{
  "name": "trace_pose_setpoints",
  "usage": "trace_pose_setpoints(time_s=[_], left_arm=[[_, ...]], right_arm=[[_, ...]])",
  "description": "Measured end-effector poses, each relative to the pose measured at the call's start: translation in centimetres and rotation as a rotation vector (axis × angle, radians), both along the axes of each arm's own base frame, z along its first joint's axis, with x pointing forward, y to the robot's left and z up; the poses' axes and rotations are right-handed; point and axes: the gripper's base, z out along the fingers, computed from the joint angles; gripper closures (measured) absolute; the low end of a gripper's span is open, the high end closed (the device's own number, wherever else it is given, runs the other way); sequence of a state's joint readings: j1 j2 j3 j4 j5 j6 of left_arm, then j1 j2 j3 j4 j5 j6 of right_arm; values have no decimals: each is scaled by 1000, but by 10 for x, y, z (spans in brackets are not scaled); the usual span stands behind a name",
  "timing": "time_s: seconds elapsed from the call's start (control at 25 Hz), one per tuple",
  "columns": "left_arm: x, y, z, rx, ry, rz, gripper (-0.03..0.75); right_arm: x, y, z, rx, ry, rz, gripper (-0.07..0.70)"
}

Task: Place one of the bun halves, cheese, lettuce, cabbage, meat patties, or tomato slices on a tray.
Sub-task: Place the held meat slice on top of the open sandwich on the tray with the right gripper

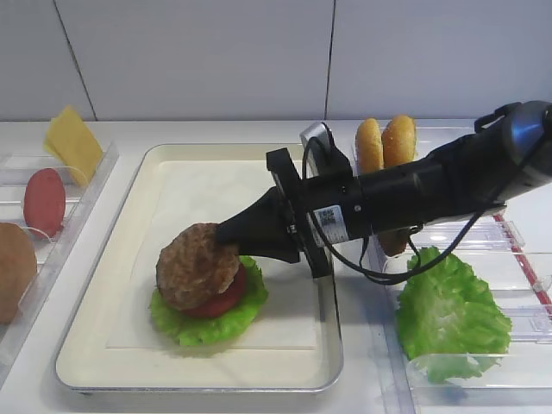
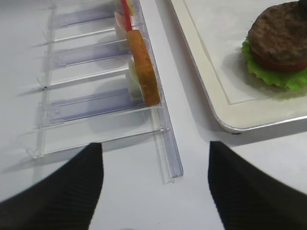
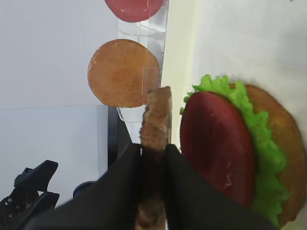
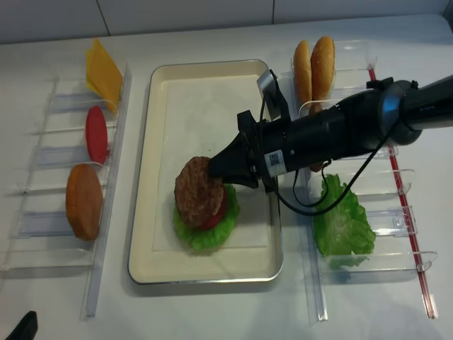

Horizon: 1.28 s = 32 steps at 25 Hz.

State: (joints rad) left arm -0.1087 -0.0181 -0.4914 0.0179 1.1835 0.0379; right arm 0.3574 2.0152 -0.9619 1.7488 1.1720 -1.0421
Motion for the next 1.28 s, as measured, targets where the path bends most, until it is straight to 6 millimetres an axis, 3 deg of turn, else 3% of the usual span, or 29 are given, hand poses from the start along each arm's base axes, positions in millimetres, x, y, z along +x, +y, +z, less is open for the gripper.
trace_pose_setpoints(time_s=[0.08, 0.28, 0.4, 1.28], left_arm=[[0, 0, 0, 0, 0, 0, 260], [0, 0, 0, 0, 0, 0, 260], [0, 0, 0, 0, 0, 0, 260], [0, 0, 0, 0, 0, 0, 260]], right_arm=[[0, 0, 0, 2, -2, 1, 477], [0, 0, 0, 2, 0, 1, 291], [0, 0, 1, 6, 5, -1, 232], [4, -12, 4, 10, -12, 7, 212]])
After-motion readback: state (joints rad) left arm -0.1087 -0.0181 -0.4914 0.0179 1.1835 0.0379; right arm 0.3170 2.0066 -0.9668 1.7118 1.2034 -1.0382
